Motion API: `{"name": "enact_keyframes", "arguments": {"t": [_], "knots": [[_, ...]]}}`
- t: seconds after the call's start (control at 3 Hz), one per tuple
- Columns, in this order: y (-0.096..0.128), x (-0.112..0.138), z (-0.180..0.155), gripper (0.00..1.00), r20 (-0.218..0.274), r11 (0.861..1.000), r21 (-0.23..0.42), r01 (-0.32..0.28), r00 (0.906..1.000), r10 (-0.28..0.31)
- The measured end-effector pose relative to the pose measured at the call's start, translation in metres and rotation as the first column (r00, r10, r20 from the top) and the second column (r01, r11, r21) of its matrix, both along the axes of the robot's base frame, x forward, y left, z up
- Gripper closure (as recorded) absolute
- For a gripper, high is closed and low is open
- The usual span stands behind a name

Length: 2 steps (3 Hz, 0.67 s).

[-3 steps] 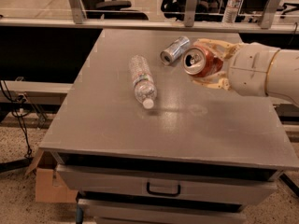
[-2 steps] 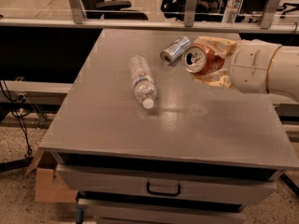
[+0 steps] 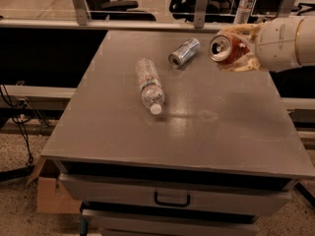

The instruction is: Knock coke can over

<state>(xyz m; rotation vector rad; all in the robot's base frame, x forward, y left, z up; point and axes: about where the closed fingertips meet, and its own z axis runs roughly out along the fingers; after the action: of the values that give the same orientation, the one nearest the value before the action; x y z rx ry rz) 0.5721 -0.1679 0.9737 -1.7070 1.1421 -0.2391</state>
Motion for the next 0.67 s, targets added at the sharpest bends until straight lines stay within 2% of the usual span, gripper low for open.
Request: {"name": "enact_keyframes", "arguments": {"t": [0.33,0.67], "knots": [[-0.039,0.019,-0.019,1.00,-0.153,0.998,-0.054,0.029,0.9875,-0.037],[-0.057,0.004,-0.047,1.00,-0.288,0.991,-0.131,-0.028,0.9575,-0.011]]}}
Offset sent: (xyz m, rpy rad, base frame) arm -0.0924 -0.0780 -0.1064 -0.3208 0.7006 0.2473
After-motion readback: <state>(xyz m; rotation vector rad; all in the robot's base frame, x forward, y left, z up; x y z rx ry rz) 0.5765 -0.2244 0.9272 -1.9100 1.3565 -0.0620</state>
